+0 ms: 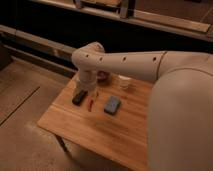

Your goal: Move the arm in a circular motion

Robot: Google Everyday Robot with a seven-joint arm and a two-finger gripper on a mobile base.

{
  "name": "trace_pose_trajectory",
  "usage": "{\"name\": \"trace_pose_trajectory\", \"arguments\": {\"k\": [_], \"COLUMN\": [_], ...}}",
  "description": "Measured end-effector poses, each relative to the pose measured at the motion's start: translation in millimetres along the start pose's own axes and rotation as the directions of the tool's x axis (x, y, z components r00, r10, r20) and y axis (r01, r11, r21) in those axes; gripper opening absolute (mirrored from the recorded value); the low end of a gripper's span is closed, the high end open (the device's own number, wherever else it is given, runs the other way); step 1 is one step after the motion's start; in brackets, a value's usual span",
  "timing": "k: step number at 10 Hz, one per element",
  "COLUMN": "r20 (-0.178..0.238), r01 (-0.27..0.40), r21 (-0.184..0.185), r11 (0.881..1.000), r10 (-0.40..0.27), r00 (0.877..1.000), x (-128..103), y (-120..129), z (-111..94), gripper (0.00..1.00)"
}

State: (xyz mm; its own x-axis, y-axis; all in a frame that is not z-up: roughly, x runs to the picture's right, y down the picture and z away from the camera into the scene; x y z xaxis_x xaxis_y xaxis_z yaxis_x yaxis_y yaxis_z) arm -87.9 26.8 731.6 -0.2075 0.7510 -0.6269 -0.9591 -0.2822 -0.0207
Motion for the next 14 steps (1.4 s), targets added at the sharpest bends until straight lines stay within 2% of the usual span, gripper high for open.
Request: {"name": "trace_pose_trajectory", "arguments": {"k": [1,3,5,10,11,13,14], "r20": [0.007,0.012,0.013,0.011,0.027,0.101,0.133], "r01": [-0.032,-0.073,-0.119,-0.116,-0.131,-0.194,-0.206], "r21": [0.002,0.037,0.062,0.057,0.057,0.085,0.094], "r11": [0.999,0.997,0.991,0.992,0.99,0.977,0.974], "r10": [0.032,0.073,0.119,0.116,0.13,0.185,0.193], "r00": [0.999,0.997,0.993,0.993,0.991,0.978,0.972], "x": [-10.9,-29.7,-38.9,-37.8,-44.6,-76.2,-89.3], "y": [-13.3,-46.4,-74.5,-69.8,-71.1,-92.4,-92.9], "z": [-2.6,-3.9,-6.0,-5.0,-9.2,-29.9,-39.9], "gripper": [0.65,0.65,0.65,0.65,0.65,0.65,0.65]}}
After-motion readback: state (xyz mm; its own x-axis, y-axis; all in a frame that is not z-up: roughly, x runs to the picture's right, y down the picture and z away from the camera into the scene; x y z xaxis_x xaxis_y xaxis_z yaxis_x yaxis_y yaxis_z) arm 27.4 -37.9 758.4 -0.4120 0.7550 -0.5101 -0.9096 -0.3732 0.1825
